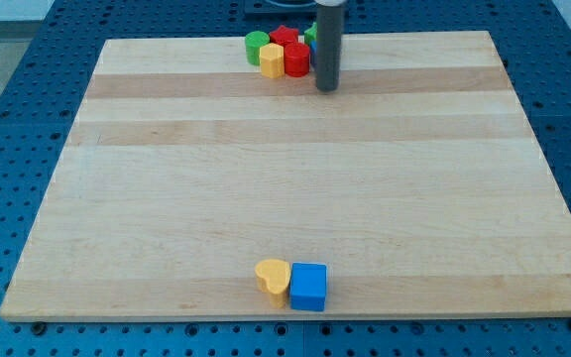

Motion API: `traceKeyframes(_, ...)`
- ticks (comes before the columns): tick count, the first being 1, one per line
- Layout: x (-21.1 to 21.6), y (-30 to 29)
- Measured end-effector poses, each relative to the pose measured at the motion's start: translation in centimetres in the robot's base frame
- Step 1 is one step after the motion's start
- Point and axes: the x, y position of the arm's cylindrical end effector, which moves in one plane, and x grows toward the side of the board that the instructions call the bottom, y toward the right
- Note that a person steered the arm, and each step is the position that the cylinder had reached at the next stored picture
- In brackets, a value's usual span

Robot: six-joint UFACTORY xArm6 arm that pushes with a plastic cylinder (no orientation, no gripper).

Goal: Separate red circle from group of blocks

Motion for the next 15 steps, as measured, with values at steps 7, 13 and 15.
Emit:
traceKeyframes(7, -9.3, 16.0)
traceKeyframes(13, -1.8, -7.2)
traceKeyframes(15, -2.6, -5.7)
